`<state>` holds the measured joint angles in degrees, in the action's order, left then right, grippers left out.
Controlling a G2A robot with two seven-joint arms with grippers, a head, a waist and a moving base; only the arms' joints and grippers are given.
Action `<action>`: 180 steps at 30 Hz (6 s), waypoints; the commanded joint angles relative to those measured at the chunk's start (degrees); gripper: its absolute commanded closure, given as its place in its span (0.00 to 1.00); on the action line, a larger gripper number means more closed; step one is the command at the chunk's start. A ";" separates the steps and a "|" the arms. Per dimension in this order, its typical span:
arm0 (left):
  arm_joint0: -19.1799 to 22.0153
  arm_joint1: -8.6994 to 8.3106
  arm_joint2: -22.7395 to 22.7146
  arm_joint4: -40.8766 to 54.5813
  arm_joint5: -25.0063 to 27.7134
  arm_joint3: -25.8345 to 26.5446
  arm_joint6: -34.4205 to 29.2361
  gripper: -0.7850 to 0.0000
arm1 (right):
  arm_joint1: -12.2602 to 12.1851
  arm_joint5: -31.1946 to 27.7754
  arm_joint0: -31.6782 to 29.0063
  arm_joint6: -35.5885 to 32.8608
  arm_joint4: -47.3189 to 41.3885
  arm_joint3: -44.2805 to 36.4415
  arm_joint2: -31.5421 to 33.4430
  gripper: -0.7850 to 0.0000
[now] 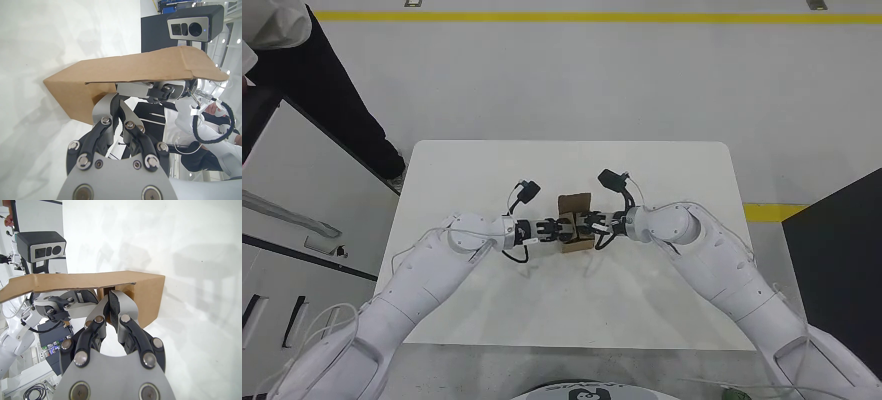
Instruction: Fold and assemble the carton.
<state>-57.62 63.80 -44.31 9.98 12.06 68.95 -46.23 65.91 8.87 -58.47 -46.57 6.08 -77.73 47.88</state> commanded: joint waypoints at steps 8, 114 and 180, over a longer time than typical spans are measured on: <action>-0.16 0.37 -0.45 -0.52 -0.44 -0.32 -0.31 1.00 | -0.14 0.10 -0.68 0.02 0.57 -1.04 1.21 1.00; -9.92 -0.80 -14.00 -0.46 6.09 12.58 -8.06 0.00 | -1.66 -10.11 -11.04 -2.50 -17.74 -4.50 20.50 0.00; -11.18 1.27 -11.42 -0.78 17.15 2.22 4.06 0.00 | 3.00 -16.85 -3.92 -2.98 -31.23 12.60 13.82 0.00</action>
<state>-68.48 65.21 -55.32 9.26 29.31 70.92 -42.05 69.04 -8.09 -62.10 -49.59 -25.33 -64.53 61.28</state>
